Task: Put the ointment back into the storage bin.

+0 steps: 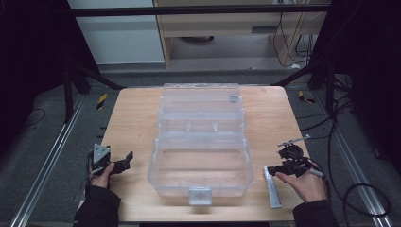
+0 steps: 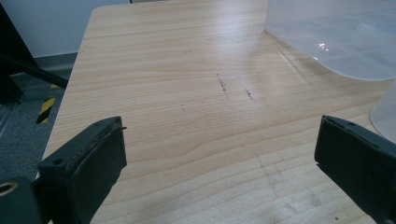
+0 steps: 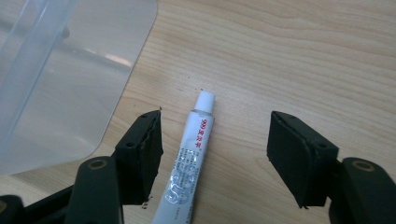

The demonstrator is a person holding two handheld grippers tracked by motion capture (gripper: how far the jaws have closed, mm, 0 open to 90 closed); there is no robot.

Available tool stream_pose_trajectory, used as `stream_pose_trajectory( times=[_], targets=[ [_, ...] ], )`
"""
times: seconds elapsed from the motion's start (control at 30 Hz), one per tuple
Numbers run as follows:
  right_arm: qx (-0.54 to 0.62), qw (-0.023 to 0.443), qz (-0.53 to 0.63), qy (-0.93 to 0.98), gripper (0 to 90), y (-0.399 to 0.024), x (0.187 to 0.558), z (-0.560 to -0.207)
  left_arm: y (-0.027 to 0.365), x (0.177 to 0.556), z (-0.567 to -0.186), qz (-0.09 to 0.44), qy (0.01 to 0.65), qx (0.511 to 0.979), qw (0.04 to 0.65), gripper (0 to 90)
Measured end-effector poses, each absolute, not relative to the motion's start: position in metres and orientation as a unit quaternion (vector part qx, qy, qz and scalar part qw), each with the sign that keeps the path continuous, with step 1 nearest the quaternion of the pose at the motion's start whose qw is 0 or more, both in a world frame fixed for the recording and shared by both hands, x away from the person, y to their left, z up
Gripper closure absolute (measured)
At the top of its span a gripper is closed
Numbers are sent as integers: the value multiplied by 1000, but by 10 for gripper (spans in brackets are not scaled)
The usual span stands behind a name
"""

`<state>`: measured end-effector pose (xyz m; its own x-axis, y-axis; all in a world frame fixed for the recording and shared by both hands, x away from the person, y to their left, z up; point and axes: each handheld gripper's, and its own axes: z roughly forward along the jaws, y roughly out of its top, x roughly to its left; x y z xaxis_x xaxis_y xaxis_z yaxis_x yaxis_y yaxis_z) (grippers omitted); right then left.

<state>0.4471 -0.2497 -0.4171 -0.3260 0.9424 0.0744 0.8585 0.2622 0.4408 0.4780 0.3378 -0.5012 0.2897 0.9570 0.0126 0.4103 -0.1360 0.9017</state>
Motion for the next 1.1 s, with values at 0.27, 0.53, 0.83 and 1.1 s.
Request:
stream_pose_trajectory(
  times=[0.27, 0.53, 0.83, 1.1],
  targets=[
    [573, 87, 184, 794, 409, -244, 448, -425, 338, 478, -501, 322, 502, 682, 424, 16],
    [571, 74, 166, 801, 440, -236, 451, -434, 338, 478, -501, 322, 501, 681, 425, 16],
    [571, 62, 143, 806, 471, -232, 455, -443, 338, 478, -501, 322, 502, 681, 425, 16],
    [575, 52, 136, 805, 527, -233, 456, -452, 338, 478, -501, 322, 503, 680, 425, 16]
  ],
)
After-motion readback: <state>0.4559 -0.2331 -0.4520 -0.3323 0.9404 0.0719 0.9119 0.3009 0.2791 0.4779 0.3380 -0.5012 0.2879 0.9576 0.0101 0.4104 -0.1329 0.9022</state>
